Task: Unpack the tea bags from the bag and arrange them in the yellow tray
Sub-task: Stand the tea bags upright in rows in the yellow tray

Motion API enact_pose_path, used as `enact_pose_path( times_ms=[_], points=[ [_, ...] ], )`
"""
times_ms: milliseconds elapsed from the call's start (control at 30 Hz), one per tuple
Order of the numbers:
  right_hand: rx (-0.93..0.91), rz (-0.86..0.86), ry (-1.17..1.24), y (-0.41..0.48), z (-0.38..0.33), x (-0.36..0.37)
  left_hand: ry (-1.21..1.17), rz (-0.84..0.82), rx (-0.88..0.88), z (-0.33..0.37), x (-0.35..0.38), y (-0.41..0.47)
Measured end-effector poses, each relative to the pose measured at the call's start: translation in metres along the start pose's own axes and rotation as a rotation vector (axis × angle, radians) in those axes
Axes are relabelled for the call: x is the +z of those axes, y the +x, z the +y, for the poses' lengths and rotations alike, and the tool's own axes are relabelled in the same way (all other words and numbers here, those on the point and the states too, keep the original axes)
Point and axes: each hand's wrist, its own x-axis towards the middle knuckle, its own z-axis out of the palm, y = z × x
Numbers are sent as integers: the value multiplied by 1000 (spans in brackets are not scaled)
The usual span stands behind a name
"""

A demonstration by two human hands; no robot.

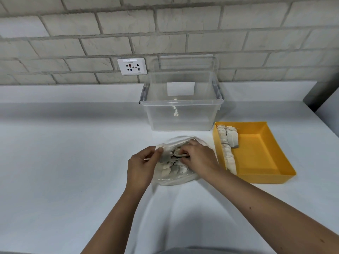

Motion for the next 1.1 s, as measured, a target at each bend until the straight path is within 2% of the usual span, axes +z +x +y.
enact_pose_path(
  times_ms=[100,167,233,367,467,533,633,767,967,1100],
  points=[
    [-23,-7,-59,4,0,3,14,-42,-16,-2,-3,0],
    [6,45,49,4,4,-1,-26,-17,-67,-9,-4,3],
    [69,57,295,3,9,-10,-105,39,-129,-13,-5,5],
    [205,-199,974,-8,7,-39,-262,42,-203,-9,0,4],
    [272,-290,1212,-14,-3,-43,-376,-32,-275,-1,13,-1],
    [330,-274,1309,-15,-11,-36,-462,-83,-332,4,21,-4],
    [410,-193,1304,-16,-17,-26,-569,-146,-373,9,27,-6],
    [434,-107,1213,-16,-19,-19,-574,-132,-381,11,26,-5],
    [422,-78,1173,-16,-24,-15,-481,-97,-313,8,26,-4],
    [329,-37,979,-9,-19,-20,-328,-64,-220,1,23,-3]
  ],
)
